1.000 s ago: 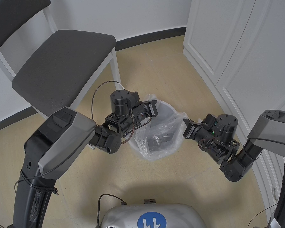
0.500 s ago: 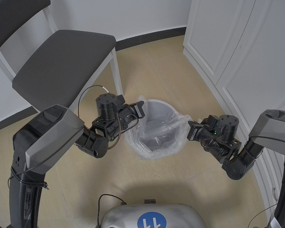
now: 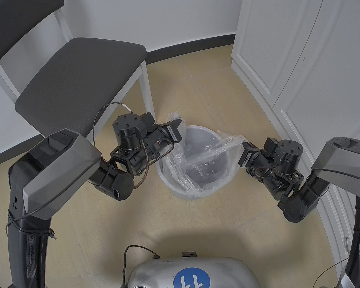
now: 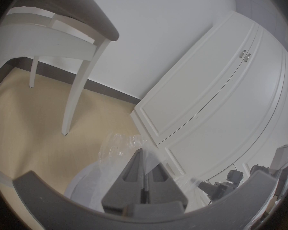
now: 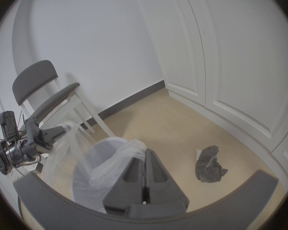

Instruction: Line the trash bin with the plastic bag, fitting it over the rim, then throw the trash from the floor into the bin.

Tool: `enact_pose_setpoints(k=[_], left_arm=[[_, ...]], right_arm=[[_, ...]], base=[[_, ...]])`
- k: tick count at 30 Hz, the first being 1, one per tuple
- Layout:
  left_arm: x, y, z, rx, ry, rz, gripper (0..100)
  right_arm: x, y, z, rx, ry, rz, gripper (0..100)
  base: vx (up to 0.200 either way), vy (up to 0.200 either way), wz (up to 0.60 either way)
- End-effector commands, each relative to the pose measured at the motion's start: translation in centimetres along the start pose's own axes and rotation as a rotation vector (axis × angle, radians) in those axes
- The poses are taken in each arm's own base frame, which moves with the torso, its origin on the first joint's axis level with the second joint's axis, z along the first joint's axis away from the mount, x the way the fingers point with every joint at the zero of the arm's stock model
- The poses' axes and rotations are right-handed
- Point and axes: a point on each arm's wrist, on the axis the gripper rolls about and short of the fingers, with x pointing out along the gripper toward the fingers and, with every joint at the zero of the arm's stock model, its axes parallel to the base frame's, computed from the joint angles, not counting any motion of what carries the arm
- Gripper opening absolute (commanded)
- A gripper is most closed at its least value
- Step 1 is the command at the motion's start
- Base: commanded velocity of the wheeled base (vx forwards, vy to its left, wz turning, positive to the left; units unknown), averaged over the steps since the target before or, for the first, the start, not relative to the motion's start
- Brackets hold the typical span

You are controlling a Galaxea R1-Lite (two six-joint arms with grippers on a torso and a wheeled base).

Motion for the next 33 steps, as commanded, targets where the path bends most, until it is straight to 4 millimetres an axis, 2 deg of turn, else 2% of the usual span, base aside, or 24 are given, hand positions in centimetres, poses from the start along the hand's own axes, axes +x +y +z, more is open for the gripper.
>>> enact_pose_setpoints(k=[1,6,10,11,15,19,21,30,33], left_arm=[[1.0,0.0,-0.9,-0.001,-0.003,-0.015,0],[1.1,0.4,-1.1,-0.003,-0.002,-0.009,0],[0.6,1.0,-0.3,-0.002,-0.014,0.011,0],[0.2,1.0,0.6,0.003,-0.025,0.017,0],[-1.1,1.4,2.2,0.01,-0.031,0.038,0],[-2.0,1.6,2.8,0.011,-0.029,0.058,0],[-3.4,2.0,3.2,0.013,-0.013,0.09,0],[-5.6,2.9,0.7,0.004,0.051,0.125,0],[-5.9,3.1,0.6,0.007,0.061,0.137,0]], right_arm=[[0.6,-0.1,-1.0,0.001,-0.005,-0.003,0],[0.5,-0.2,-1.1,-0.004,0.003,-0.006,0],[0.1,-0.3,-0.8,-0.029,0.01,-0.01,0],[-0.1,-0.2,-0.5,-0.04,0.01,-0.01,0],[-0.9,-0.2,0.3,-0.064,0.03,-0.015,0],[-1.5,-0.3,0.8,-0.083,0.064,-0.027,0],[-1.7,-0.8,1.5,-0.093,0.093,-0.05,0],[-2.5,-1.5,0.5,-0.193,0.209,-0.122,0],[-2.9,-1.6,0.7,-0.216,0.25,-0.143,0]], base=[[0.0,0.0,0.0],[0.0,0.0,0.0],[0.0,0.0,0.0],[0.0,0.0,0.0],[0.0,0.0,0.0],[0.0,0.0,0.0],[0.0,0.0,0.0],[0.0,0.0,0.0],[0.0,0.0,0.0]])
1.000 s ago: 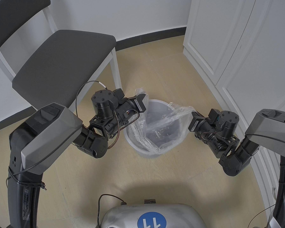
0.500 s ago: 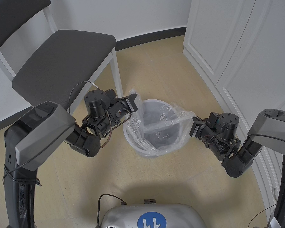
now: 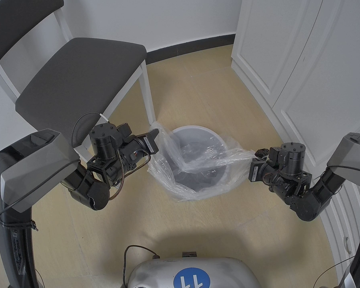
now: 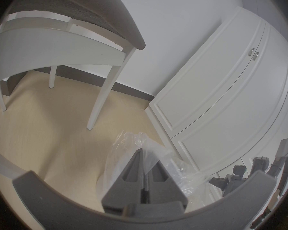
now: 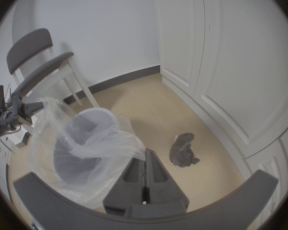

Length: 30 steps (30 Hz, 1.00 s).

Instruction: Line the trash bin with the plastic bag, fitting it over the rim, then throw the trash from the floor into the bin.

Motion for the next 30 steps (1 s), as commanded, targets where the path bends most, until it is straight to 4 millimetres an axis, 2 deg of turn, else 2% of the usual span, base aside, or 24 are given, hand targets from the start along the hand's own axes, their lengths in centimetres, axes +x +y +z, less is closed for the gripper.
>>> enact_pose_setpoints(k=[1,4,7,17,27,30], left_arm=[[-0.7,0.4,-0.1,0.013,0.017,0.02,0],[-1.1,0.8,0.3,0.04,0.015,0.035,0],[-2.3,1.2,0.0,0.08,0.047,0.059,0],[-2.6,1.1,-0.1,0.091,0.053,0.066,0],[-2.1,1.6,-1.4,0.096,0.073,0.076,0],[-1.2,1.7,-1.6,0.107,0.038,0.103,0]], right_arm=[[-0.8,-0.2,0.7,-0.019,0.027,-0.019,0],[-0.9,-0.3,0.6,-0.025,0.041,-0.021,0],[-1.3,-0.4,0.3,-0.048,0.059,-0.023,0],[-2.8,-0.7,0.9,-0.088,0.096,-0.026,0],[-1.3,0.5,-1.6,-0.112,0.151,-0.033,0],[1.0,1.9,-3.1,-0.087,0.136,-0.046,0]], base=[[0.0,0.0,0.0],[0.0,0.0,0.0],[0.0,0.0,0.0],[0.0,0.0,0.0],[0.0,0.0,0.0],[0.0,0.0,0.0]])
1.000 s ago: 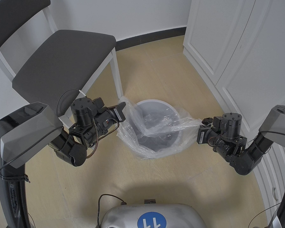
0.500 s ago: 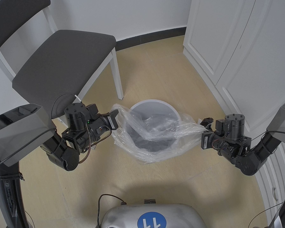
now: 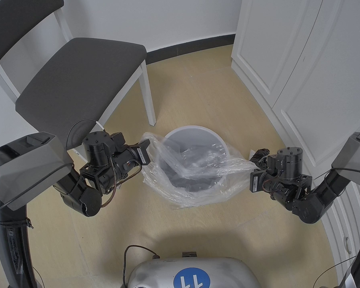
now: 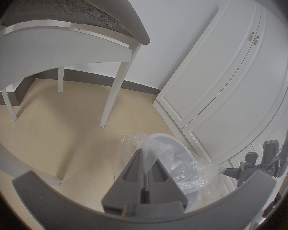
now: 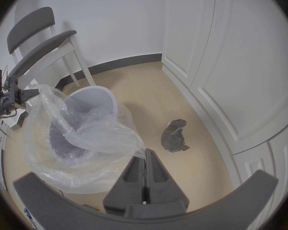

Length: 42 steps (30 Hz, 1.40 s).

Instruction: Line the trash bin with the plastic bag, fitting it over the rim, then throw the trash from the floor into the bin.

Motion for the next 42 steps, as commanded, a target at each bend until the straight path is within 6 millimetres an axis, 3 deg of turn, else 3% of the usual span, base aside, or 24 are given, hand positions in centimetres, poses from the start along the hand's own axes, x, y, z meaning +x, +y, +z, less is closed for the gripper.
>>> enact_pose_setpoints(k=[1,5,13,19,28,33,42], left_arm=[[1.1,0.2,-0.7,0.007,-0.025,0.031,0],[2.0,0.0,-0.2,0.013,-0.127,0.046,0],[2.0,-0.5,1.1,0.009,-0.211,0.018,0],[2.3,-1.8,1.4,0.001,-0.259,0.032,0],[1.7,-3.0,2.7,-0.005,-0.289,0.009,0],[2.1,-3.6,1.8,-0.041,-0.282,0.009,0],[3.8,-2.2,-1.1,-0.045,-0.278,0.006,0]], right_arm=[[3.0,2.0,-1.9,0.018,0.004,-0.004,0],[5.5,3.7,-2.6,0.117,-0.136,-0.009,0],[6.7,4.7,-1.0,0.208,-0.336,0.025,0],[6.6,4.4,1.0,0.255,-0.45,0.03,0],[4.8,3.6,4.3,0.302,-0.526,0.036,0],[5.2,3.6,4.0,0.323,-0.527,0.041,0],[6.2,4.3,2.0,0.323,-0.516,0.066,0]], base=[[0.0,0.0,0.0],[0.0,0.0,0.0],[0.0,0.0,0.0],[0.0,0.0,0.0],[0.0,0.0,0.0],[0.0,0.0,0.0],[0.0,0.0,0.0]])
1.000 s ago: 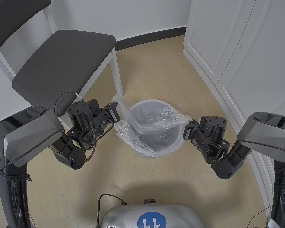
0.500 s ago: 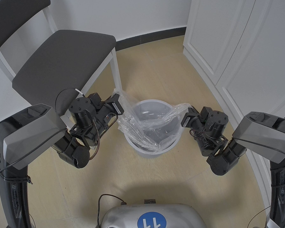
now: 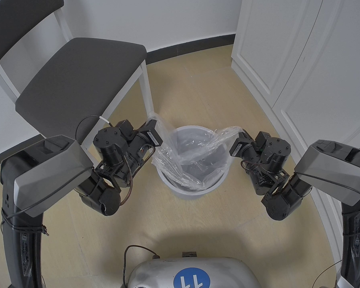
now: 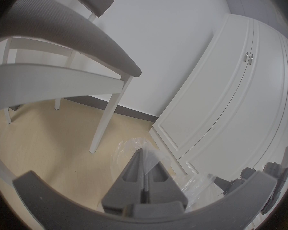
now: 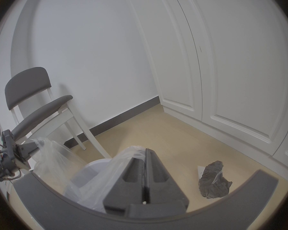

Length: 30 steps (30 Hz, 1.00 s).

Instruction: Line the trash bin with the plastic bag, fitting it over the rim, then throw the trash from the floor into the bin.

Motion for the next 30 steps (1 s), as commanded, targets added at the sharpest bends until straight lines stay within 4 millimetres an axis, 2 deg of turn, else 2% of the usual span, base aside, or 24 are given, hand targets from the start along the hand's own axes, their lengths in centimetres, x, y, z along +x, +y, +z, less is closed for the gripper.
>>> enact_pose_setpoints(k=[1,3,8,12,18,20,25,30], left_arm=[[0.4,1.1,-2.2,0.002,0.024,0.011,0],[0.7,1.6,-3.3,0.003,0.028,0.021,0],[1.0,2.4,-5.2,0.006,0.026,0.023,0],[1.0,2.7,-5.9,0.01,0.035,0.024,0],[1.1,2.4,-5.3,0.007,0.022,0.02,0],[1.1,2.3,-5.1,0.005,0.016,0.019,0],[1.3,0.9,-2.6,-0.003,-0.046,0.012,0],[1.4,-0.2,-1.4,-0.01,-0.082,0.011,0]], right_arm=[[0.0,-0.2,-1.5,-0.001,0.009,0.009,0],[0.0,-0.4,-3.2,-0.013,0.039,0.021,0],[0.4,-0.9,-5.1,-0.023,0.061,0.017,0],[0.4,-1.2,-5.6,-0.026,0.07,0.013,0],[0.6,-1.1,-5.1,-0.021,0.057,0.014,0],[0.8,-1.1,-4.5,-0.015,0.04,0.014,0],[0.8,0.0,-0.2,0.02,-0.045,0.028,0],[0.0,0.6,0.9,0.027,-0.047,0.047,0]], base=[[0.0,0.0,0.0],[0.0,0.0,0.0],[0.0,0.0,0.0],[0.0,0.0,0.0],[0.0,0.0,0.0],[0.0,0.0,0.0],[0.0,0.0,0.0],[0.0,0.0,0.0]])
